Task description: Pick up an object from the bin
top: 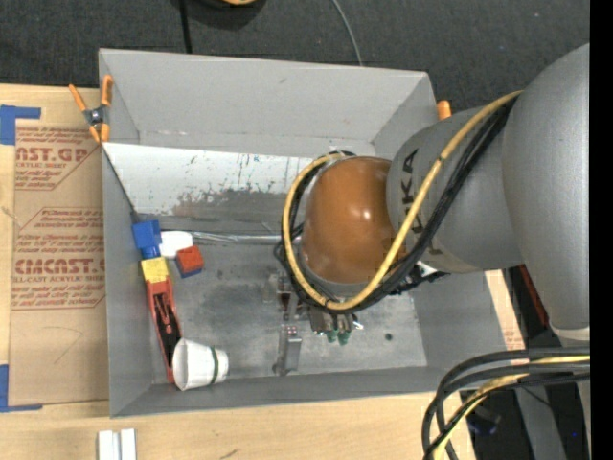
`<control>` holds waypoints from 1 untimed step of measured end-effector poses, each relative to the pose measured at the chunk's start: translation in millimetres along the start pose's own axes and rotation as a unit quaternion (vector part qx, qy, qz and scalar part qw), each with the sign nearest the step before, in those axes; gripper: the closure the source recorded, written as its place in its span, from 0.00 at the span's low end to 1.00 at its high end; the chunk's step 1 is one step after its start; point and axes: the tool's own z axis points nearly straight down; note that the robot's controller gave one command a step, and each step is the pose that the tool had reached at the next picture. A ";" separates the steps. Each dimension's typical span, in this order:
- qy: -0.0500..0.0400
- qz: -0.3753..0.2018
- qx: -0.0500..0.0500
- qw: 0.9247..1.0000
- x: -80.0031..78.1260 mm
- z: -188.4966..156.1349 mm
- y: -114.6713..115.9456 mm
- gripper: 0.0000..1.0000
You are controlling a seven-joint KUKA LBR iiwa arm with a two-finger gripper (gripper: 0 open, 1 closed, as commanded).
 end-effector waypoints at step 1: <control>-0.004 0.001 -0.001 1.000 -2.0 -4.2 -0.4 0.00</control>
Offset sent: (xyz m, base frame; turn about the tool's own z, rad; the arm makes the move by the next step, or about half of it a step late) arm 0.0485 -0.0110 0.0273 0.1099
